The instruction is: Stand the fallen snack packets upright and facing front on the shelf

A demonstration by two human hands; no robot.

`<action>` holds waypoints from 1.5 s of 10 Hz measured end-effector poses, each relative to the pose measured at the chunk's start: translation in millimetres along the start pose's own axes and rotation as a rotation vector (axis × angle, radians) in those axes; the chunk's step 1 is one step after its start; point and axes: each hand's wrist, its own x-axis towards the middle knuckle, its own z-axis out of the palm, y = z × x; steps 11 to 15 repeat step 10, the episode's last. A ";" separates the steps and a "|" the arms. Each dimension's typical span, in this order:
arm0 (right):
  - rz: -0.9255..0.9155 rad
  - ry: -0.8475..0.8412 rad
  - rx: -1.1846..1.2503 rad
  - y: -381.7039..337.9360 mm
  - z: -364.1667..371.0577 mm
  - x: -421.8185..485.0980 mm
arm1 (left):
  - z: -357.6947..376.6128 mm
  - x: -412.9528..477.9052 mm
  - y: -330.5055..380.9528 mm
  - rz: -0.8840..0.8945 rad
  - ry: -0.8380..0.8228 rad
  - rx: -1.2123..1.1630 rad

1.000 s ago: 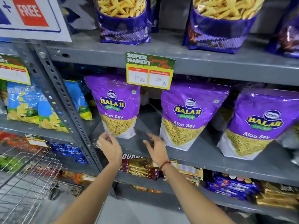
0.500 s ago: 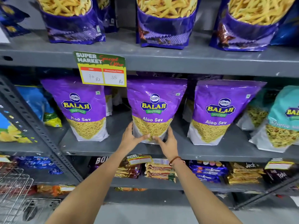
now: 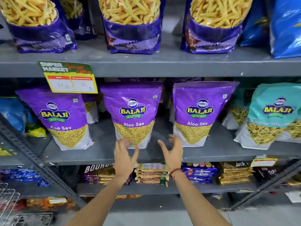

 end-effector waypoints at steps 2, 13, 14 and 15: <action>0.149 0.326 -0.123 21.4 -84.4 28.8 | 71.0 9.5 63.8 -0.049 -0.441 -0.220; 0.116 0.027 -0.090 28.6 -137.8 52.1 | 114.5 17.4 99.1 -0.157 -0.622 -0.186; 0.116 0.027 -0.090 28.6 -137.8 52.1 | 114.5 17.4 99.1 -0.157 -0.622 -0.186; 0.116 0.027 -0.090 28.6 -137.8 52.1 | 114.5 17.4 99.1 -0.157 -0.622 -0.186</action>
